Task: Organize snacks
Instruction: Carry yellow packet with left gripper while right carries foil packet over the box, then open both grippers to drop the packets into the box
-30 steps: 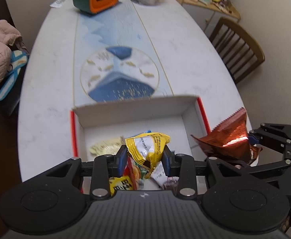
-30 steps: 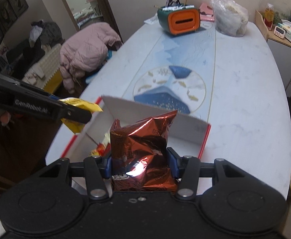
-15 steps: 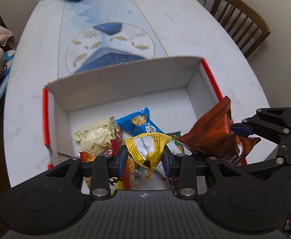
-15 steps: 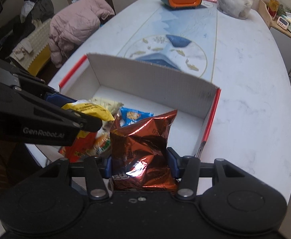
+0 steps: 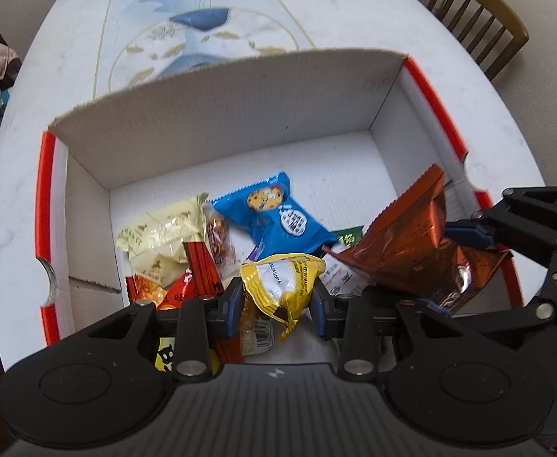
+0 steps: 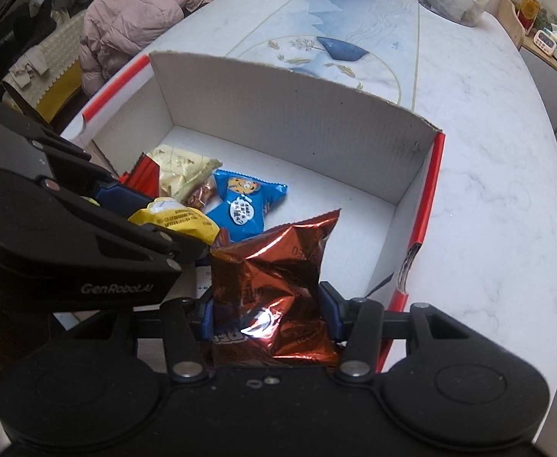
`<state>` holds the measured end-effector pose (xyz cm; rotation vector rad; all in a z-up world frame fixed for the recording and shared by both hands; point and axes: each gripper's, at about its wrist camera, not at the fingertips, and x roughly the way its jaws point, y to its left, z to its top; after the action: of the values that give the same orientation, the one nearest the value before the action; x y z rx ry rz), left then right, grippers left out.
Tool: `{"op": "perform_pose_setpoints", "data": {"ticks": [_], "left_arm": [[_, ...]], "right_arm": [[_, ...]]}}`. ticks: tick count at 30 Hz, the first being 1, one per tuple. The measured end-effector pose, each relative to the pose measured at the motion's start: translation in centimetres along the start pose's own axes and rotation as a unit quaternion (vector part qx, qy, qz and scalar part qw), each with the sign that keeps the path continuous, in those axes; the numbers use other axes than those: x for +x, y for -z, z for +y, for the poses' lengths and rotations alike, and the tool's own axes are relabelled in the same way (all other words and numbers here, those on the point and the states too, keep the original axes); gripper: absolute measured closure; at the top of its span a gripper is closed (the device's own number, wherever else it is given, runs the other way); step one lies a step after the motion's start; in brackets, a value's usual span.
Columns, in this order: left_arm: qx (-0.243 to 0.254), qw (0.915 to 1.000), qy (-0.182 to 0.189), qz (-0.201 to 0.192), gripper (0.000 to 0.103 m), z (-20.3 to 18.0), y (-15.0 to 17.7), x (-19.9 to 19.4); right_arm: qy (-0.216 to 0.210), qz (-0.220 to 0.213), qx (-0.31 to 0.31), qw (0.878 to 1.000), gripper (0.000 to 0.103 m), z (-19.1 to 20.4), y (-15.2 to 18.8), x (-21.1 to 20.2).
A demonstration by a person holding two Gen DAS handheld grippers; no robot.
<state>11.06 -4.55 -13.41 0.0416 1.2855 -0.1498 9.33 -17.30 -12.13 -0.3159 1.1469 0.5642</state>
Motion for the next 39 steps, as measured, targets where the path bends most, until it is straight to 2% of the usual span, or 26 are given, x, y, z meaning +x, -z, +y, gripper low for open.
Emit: {"op": "perform_pose_setpoints", "data": {"ticks": [14,22,30,39], "left_arm": [[0.0,1.0,-0.001,-0.008,0.067,0.3,0.2,0.5],[-0.002,0.9997,0.009,-0.022,0.066,0.5,0.4,-0.7],[0.005,0.9979,0.011,-0.063,0.063,0.3,0.8,-3.5],[0.003,0.9943,0.013,-0.105,0.054,0.7,1.5,-6.8]], "right_arm": [[0.02,0.0,-0.026,0.999,0.051,0.7,0.0,0.4],[0.018,-0.01,-0.012,1.0,0.038,0.1,-0.1,-0.4],[0.013,-0.04,0.002,0.999,0.028,-0.1,0.0,-2.7],[0.01,-0.085,0.019,0.996,0.022,0.1,0.3,-5.5]]}}
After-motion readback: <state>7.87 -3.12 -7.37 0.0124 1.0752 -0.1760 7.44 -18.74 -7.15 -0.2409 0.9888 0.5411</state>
